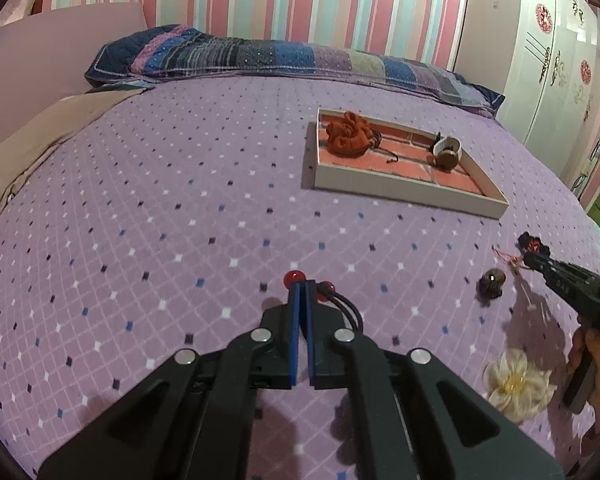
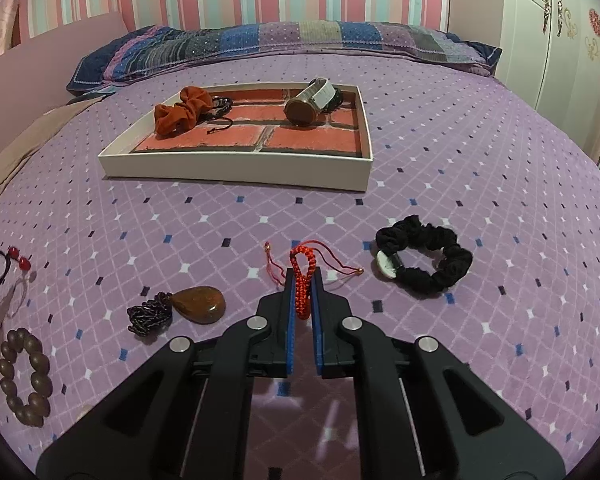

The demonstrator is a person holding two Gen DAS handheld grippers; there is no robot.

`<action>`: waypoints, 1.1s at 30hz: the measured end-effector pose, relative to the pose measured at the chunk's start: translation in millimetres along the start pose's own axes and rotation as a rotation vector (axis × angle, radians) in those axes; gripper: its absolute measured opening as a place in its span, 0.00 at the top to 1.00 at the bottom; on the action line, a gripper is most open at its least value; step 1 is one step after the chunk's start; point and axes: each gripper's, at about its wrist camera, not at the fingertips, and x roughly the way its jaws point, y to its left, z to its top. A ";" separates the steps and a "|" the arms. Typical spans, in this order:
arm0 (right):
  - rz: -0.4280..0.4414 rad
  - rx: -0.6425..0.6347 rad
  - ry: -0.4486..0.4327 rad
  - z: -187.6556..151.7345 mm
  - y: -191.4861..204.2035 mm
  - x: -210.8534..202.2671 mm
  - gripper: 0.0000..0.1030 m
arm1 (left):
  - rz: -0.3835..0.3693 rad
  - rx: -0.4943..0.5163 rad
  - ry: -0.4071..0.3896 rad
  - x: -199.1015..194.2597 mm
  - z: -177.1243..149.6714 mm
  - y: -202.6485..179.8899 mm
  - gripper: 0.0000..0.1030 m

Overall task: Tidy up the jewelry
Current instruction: 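Carry the hair tie and red charm in both tools over the tray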

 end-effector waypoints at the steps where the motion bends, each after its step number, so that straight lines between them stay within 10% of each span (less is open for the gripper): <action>1: 0.001 0.001 -0.002 2.0 -1.1 -0.6 0.93 | -0.004 -0.005 -0.002 0.8 3.2 -1.0 0.97; 17: -0.017 -0.008 -0.124 94.4 -5.6 -4.4 0.93 | -0.028 0.039 -0.070 50.8 116.5 -64.6 0.97; 33: -0.069 -0.031 -0.061 163.0 -14.5 97.8 0.93 | -0.059 0.027 0.054 184.6 190.1 -95.2 0.97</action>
